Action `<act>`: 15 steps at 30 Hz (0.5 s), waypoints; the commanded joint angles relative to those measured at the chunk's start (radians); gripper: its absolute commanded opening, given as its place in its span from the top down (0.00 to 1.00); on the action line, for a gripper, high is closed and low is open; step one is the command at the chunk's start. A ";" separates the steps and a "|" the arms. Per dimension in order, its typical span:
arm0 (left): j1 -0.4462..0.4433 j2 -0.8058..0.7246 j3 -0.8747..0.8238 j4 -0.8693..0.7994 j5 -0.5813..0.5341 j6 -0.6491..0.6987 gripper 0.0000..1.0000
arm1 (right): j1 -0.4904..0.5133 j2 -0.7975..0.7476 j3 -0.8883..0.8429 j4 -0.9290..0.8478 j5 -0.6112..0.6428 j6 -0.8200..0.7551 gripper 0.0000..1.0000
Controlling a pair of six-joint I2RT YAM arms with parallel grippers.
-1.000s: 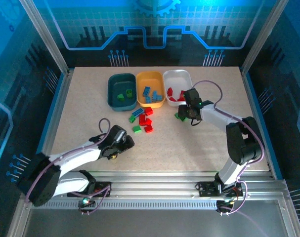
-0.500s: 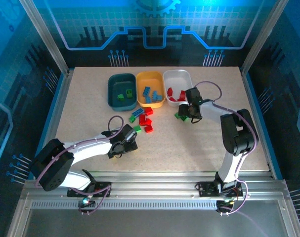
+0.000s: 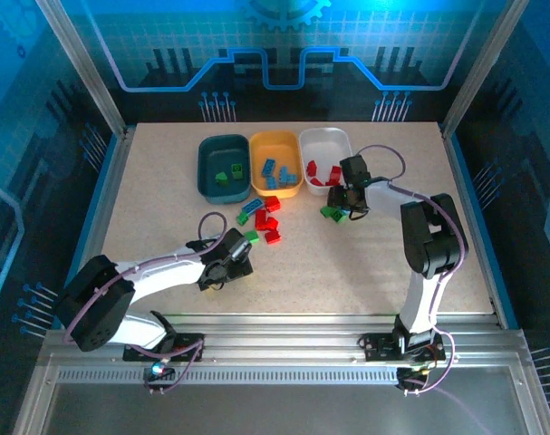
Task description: Sort the legos into containers by color
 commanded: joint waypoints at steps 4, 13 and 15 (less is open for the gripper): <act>-0.065 0.070 -0.045 0.586 0.476 -0.045 0.01 | -0.011 0.001 -0.001 -0.019 0.030 0.022 0.44; -0.065 0.034 -0.046 0.555 0.462 -0.033 0.01 | 0.002 -0.055 -0.048 -0.004 0.042 0.014 0.56; -0.065 0.024 -0.047 0.553 0.461 -0.032 0.01 | 0.008 -0.076 -0.065 -0.004 0.049 0.013 0.56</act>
